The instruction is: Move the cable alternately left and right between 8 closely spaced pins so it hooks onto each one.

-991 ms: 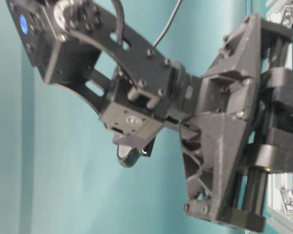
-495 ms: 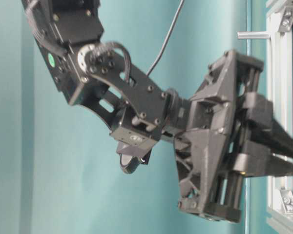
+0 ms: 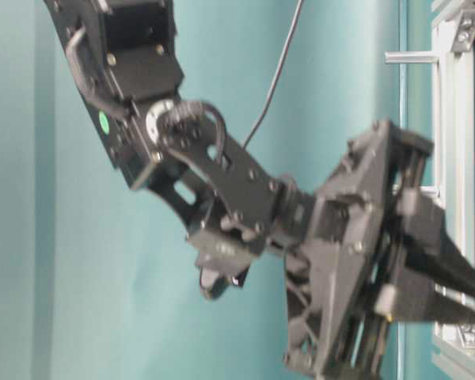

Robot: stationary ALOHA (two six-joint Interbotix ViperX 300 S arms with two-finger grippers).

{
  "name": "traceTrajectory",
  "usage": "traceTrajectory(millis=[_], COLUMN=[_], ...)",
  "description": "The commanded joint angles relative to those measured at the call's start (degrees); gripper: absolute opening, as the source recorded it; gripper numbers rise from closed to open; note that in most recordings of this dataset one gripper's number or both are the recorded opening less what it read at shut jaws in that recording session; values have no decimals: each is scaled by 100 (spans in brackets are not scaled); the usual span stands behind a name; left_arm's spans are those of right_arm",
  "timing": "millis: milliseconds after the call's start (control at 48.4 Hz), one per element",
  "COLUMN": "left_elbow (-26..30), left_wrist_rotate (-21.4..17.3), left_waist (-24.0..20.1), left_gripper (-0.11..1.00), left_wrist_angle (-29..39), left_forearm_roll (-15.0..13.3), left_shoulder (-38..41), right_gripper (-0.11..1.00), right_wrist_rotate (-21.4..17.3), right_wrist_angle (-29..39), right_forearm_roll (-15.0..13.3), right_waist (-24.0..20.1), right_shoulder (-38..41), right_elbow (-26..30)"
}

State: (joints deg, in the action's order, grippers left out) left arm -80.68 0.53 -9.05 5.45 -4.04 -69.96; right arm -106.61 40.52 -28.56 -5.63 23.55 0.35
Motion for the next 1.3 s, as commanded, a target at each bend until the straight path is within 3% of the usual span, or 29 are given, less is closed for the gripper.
traceTrajectory(millis=[0, 372, 826, 1280], left_elbow=[62, 62, 62, 62], left_wrist_rotate=[35, 35, 35, 44], left_waist=[18, 18, 26, 149], left_gripper=[53, 53, 53, 53], left_wrist_angle=[-26, -26, -26, -26], left_forearm_roll=[18, 18, 18, 18], left_shoulder=[35, 35, 35, 35], right_gripper=[14, 14, 14, 14], right_wrist_rotate=[26, 105, 53, -18], right_wrist_angle=[-97, -141, -123, -114], right_forearm_roll=[-35, 9, 299, 352], right_waist=[18, -62, -562, -888], right_shoulder=[-26, 246, 369, 413], right_elbow=[316, 809, 949, 1055])
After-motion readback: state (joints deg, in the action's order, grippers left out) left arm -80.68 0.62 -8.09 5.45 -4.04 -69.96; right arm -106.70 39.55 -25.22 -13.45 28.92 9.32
